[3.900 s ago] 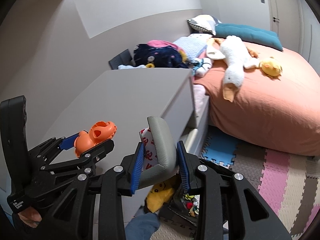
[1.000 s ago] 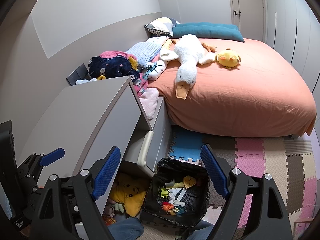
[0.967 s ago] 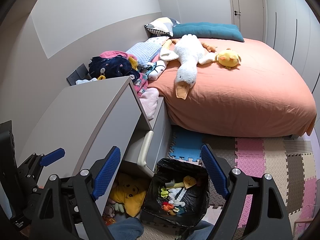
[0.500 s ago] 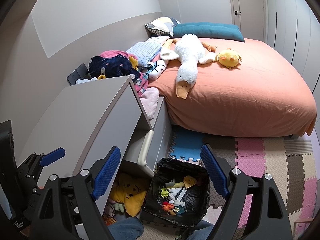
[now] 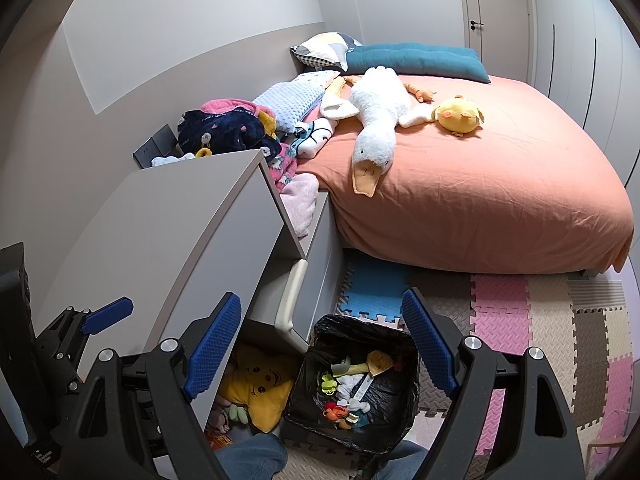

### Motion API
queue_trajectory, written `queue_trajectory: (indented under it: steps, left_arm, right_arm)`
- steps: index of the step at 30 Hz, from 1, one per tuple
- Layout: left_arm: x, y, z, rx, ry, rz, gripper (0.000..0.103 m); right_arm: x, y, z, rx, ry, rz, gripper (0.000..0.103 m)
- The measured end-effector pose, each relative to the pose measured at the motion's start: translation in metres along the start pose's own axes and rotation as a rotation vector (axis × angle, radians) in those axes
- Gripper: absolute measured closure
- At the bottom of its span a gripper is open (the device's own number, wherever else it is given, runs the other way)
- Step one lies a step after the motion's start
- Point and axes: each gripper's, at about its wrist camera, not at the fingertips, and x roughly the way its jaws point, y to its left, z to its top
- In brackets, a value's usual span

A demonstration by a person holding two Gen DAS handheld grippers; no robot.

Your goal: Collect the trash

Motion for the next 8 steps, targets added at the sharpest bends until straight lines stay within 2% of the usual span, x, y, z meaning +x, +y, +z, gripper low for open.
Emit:
queue_trajectory:
  steps: [8]
  left_arm:
    - [0.0032, 0.0004, 0.0001, 0.009, 0.022, -0.002, 0.006]
  right_arm:
    - [-0.0004, -0.0001, 0.0007, 0.000, 0.001, -0.001, 0.020]
